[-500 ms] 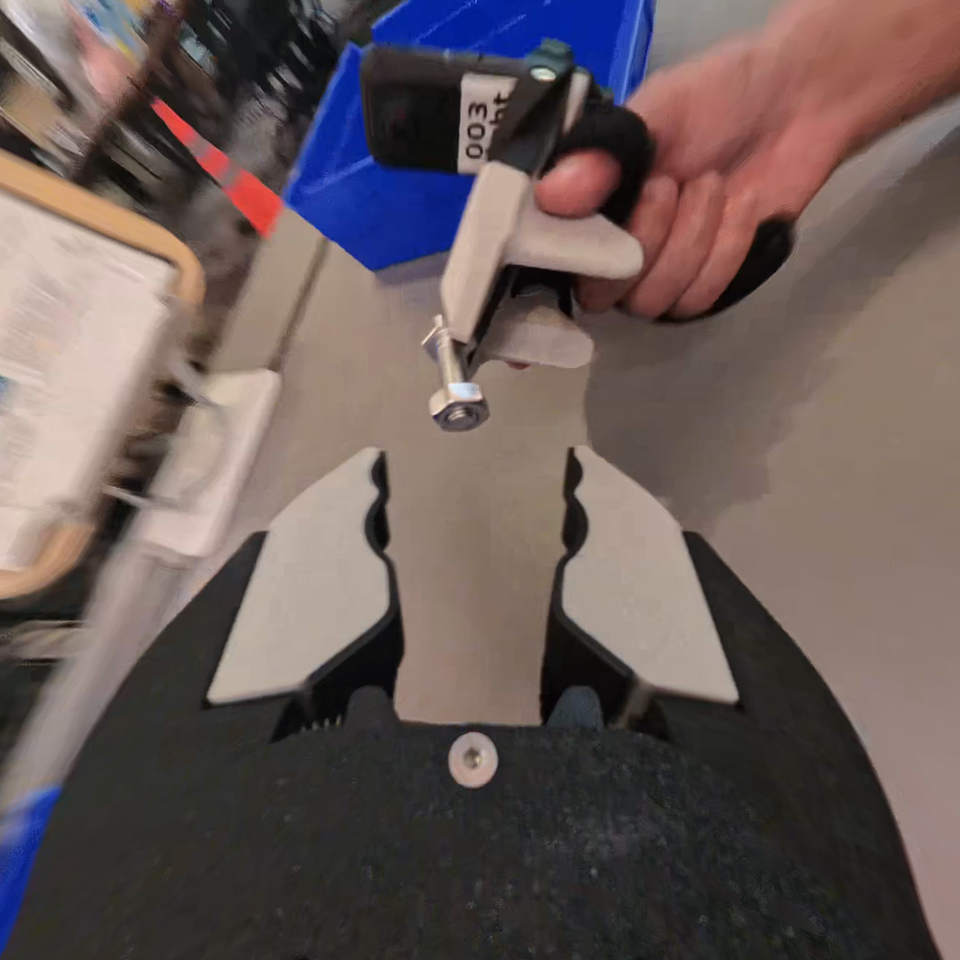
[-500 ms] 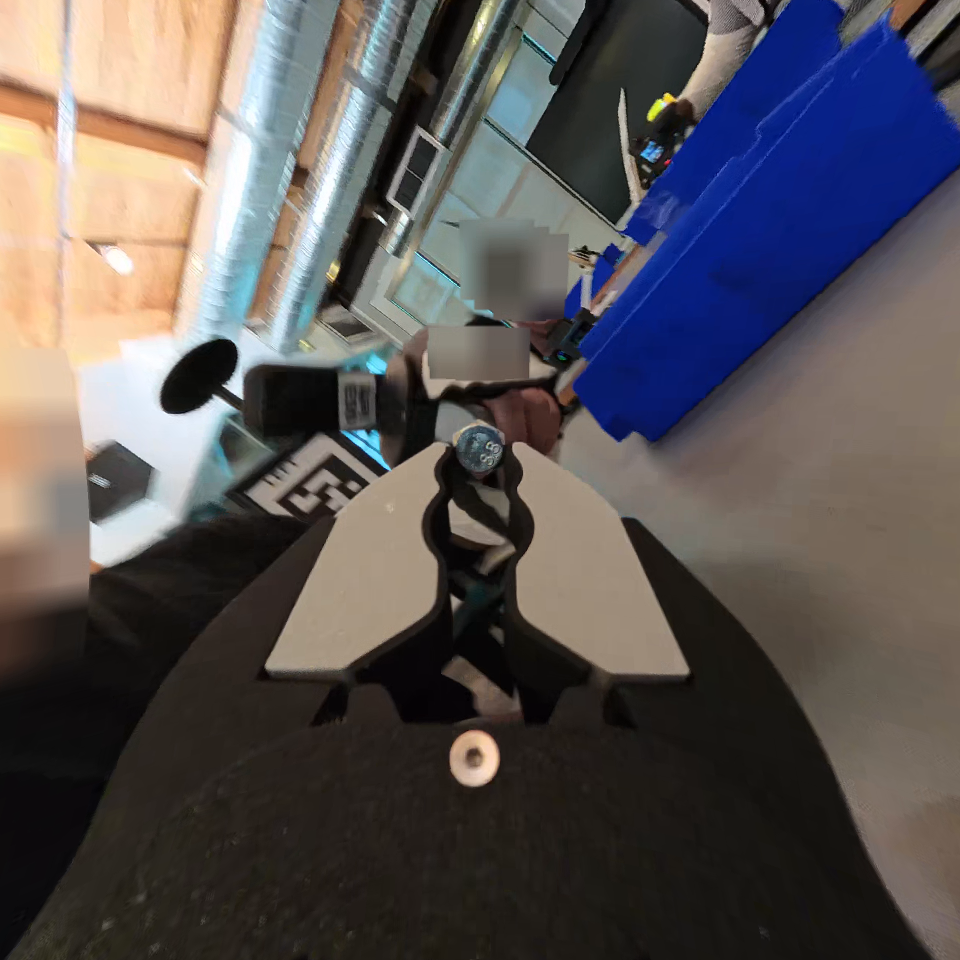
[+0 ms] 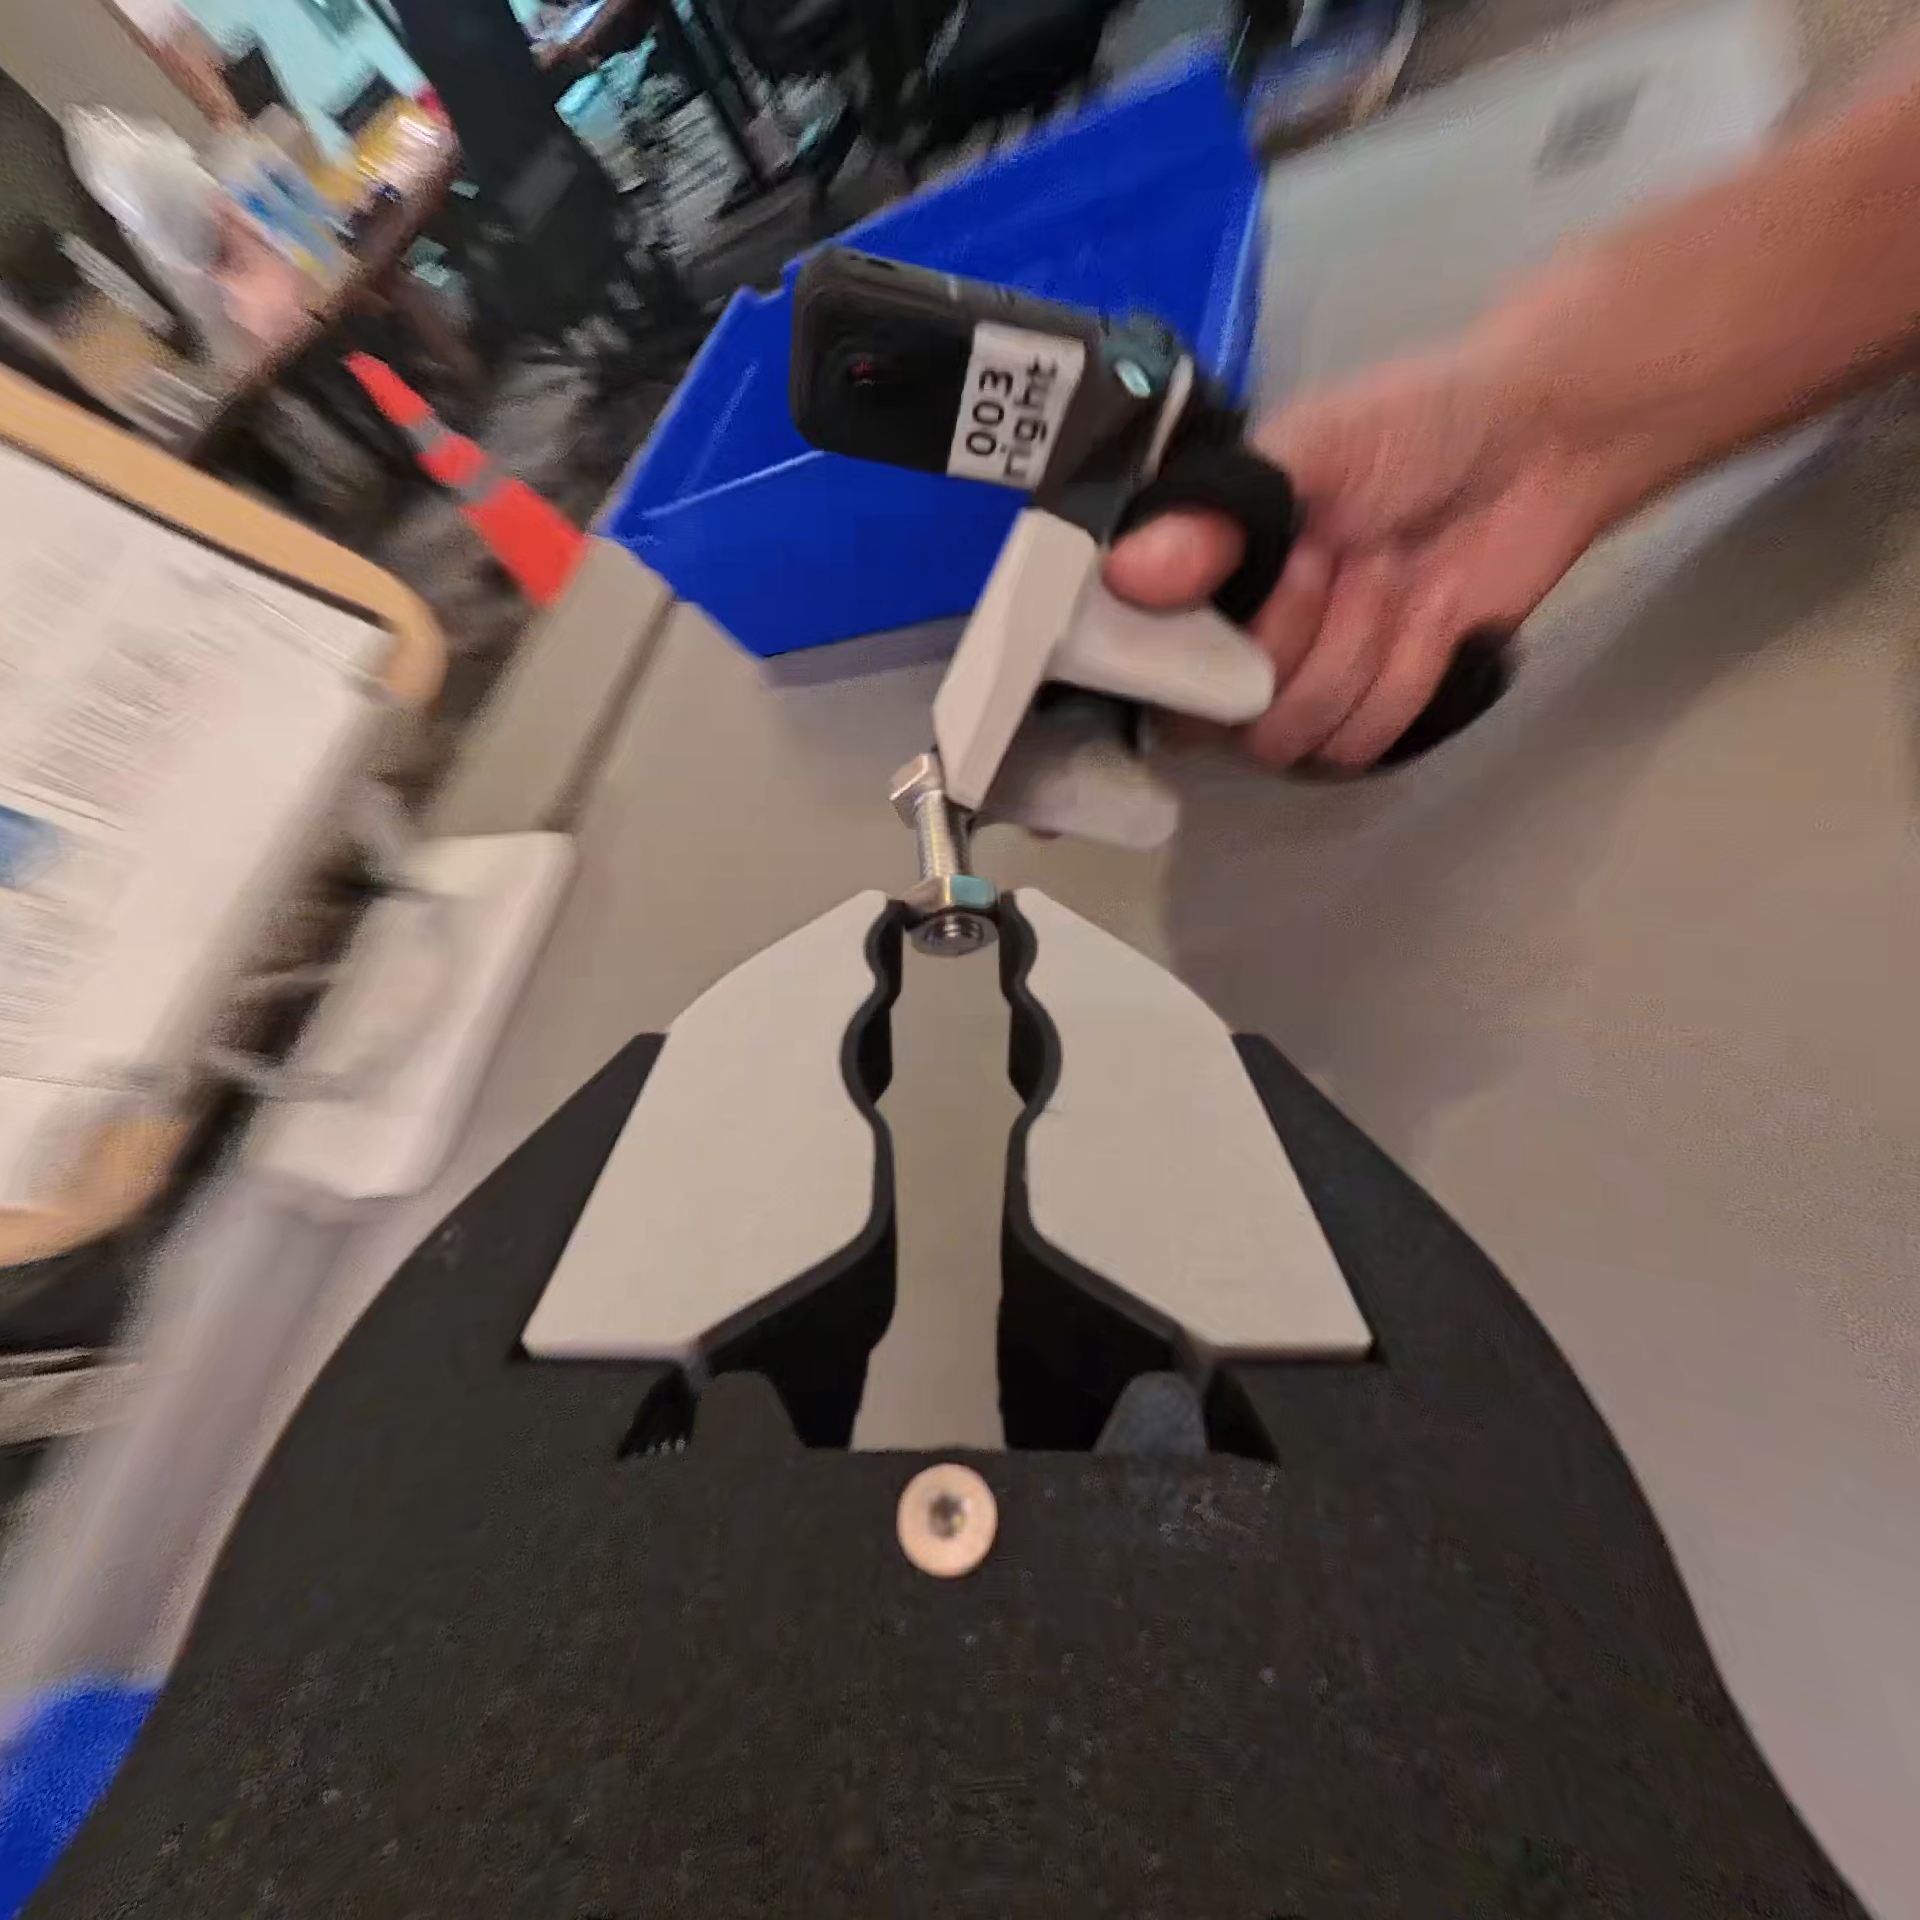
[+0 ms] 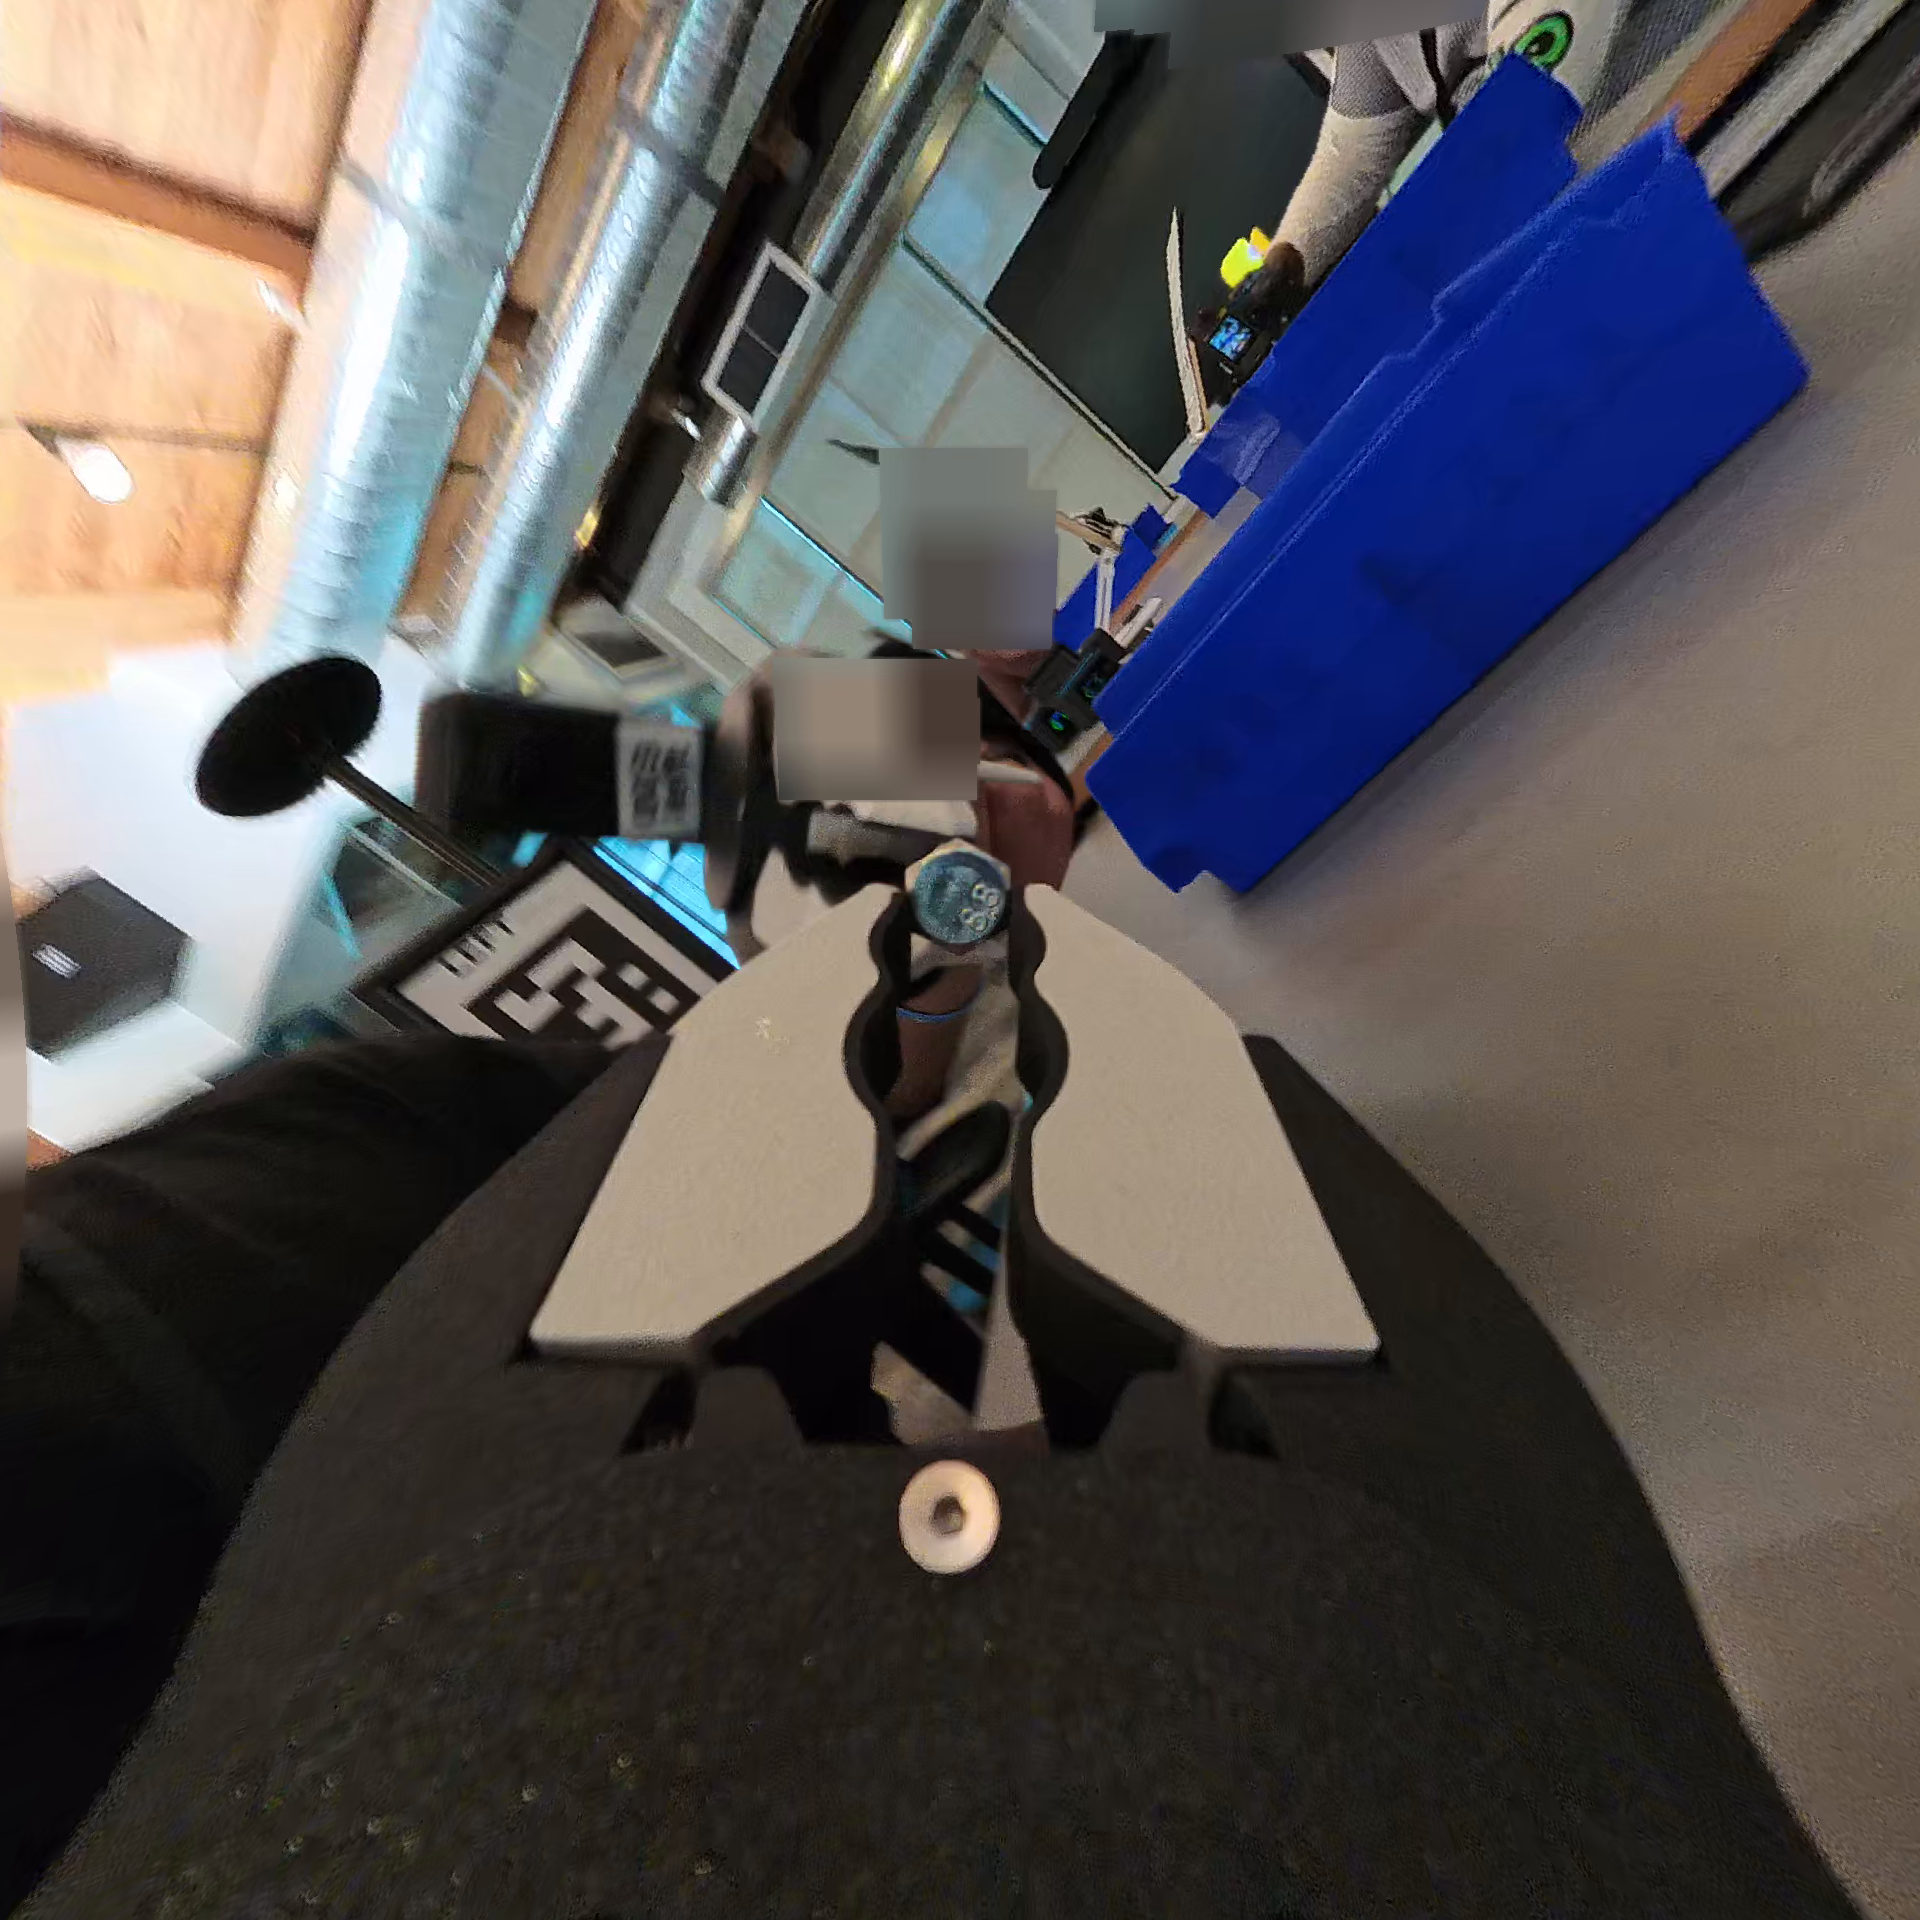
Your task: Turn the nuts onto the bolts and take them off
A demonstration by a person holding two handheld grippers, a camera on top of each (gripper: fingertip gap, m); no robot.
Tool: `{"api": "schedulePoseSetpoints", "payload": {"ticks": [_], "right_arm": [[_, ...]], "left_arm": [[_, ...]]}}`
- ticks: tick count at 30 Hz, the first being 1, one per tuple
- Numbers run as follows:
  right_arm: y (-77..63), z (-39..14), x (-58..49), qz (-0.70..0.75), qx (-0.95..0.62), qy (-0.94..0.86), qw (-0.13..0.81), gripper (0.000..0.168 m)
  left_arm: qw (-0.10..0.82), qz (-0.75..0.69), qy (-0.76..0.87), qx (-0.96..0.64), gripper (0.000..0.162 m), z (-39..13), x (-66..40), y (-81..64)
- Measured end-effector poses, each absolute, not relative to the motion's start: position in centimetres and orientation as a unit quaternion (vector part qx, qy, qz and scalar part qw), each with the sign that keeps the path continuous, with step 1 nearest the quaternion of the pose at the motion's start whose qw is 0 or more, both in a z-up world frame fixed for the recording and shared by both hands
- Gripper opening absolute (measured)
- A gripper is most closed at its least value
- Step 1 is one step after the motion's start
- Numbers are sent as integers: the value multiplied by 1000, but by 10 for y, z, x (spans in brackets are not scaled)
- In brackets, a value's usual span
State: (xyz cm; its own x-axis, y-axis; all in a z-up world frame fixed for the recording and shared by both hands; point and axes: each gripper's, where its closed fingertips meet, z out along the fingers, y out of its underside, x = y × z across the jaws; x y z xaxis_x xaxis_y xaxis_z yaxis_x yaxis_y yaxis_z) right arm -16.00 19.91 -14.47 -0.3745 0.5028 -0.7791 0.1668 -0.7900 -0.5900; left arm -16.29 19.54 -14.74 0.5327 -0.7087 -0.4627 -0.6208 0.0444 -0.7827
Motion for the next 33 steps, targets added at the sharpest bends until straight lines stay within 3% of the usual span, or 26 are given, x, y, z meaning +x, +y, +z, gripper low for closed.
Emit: {"api": "schedulePoseSetpoints", "payload": {"ticks": [3,6,12,17,19,21,23,25,28,33], "right_arm": [[201,-147,-163,808,-548,-216,26,18],[200,-149,-164,818,-543,-192,5,18],[199,-136,-158,794,-536,-271,91,17],[190,-133,-159,752,-529,-354,170,18],[188,-132,-158,749,-525,-362,180,18],[188,-133,-158,743,-528,-366,187,18],[190,-134,-158,739,-528,-370,193,17],[191,-137,-159,730,-532,-379,203,17],[192,-142,-161,727,-544,-373,192,18],[192,-141,-163,774,-536,-309,132,17]], "left_arm": [[516,218,582,-589,17,-150,-167,198],[503,291,605,-544,17,-152,-168,197],[553,-30,451,-699,43,-144,-174,190],[507,-344,310,-727,45,-141,-162,184],[482,-414,275,-722,42,-142,-161,184],[466,-468,262,-704,18,-140,-159,181],[462,-470,264,-704,17,-142,-158,181],[494,-390,304,-715,16,-146,-159,183],[552,-126,424,-707,16,-153,-165,188],[553,220,547,-588,16,-147,-173,193]]}}
